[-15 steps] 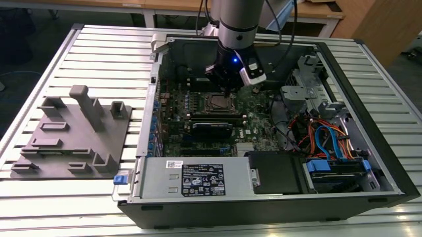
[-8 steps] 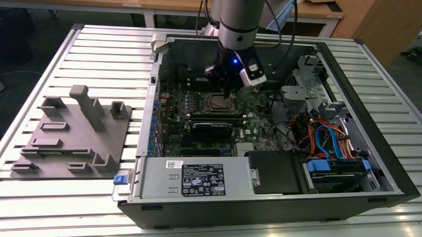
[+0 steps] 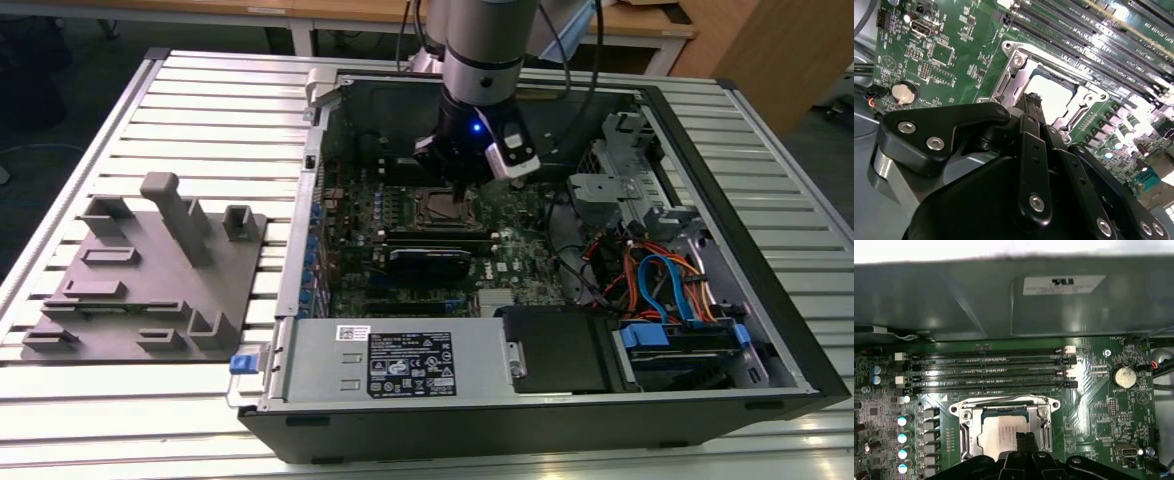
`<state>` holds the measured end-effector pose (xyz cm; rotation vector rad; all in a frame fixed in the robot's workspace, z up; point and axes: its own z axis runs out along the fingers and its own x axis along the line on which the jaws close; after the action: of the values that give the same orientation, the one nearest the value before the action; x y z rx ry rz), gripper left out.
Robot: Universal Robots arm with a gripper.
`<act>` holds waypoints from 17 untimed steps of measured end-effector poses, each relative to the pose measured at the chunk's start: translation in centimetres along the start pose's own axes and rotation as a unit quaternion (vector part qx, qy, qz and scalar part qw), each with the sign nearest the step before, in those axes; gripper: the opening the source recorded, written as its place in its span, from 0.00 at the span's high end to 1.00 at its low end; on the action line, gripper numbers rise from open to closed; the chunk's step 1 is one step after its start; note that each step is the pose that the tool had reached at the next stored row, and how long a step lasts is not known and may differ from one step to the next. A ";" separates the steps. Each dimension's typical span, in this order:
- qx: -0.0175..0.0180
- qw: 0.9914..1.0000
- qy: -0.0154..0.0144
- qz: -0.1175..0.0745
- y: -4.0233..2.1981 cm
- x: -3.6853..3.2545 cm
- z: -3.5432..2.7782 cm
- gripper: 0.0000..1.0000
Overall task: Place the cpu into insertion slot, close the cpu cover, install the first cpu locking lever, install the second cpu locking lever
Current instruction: 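Install the second cpu locking lever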
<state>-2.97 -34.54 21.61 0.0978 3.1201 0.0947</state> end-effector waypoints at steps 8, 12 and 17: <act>0.001 1.000 0.000 0.000 -0.41 -0.02 -0.02 0.89; 0.001 1.000 0.000 0.000 -0.43 -0.03 -0.09 0.89; 0.002 1.000 0.000 0.000 -0.40 -0.04 -0.47 0.89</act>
<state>-2.96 -34.97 22.06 0.0976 3.1202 0.0893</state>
